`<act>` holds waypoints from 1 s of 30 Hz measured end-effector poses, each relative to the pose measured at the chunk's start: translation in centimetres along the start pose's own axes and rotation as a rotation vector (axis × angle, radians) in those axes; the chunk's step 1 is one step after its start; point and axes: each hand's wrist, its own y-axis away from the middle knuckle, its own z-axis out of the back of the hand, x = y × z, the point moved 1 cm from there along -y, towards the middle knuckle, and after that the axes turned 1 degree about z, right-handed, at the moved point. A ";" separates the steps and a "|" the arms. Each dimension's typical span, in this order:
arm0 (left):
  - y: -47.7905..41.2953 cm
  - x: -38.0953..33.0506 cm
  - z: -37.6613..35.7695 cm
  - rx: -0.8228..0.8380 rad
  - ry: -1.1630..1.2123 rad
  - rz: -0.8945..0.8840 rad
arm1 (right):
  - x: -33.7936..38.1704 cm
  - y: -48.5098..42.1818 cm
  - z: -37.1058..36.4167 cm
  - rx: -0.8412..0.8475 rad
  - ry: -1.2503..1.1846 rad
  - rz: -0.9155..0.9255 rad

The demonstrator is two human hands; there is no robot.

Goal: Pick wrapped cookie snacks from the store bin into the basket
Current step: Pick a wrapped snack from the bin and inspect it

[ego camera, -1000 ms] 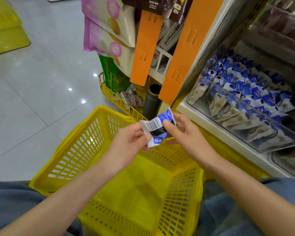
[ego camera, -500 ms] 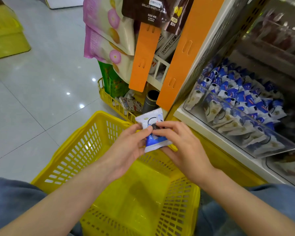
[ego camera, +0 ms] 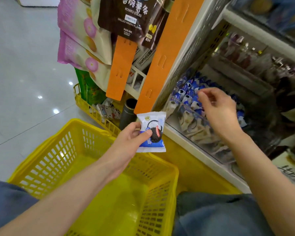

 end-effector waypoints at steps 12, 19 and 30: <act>-1.3 0.0 -1.0 0.077 -0.001 0.015 | -1.2 -4.7 -2.4 0.412 0.440 -0.137; -0.9 -0.2 -1.0 0.005 0.041 0.022 | 0.7 -2.6 1.1 -0.138 0.133 -0.012; -0.9 0.7 -0.5 -0.129 0.177 0.139 | 3.3 6.8 -3.7 0.522 -0.670 -0.182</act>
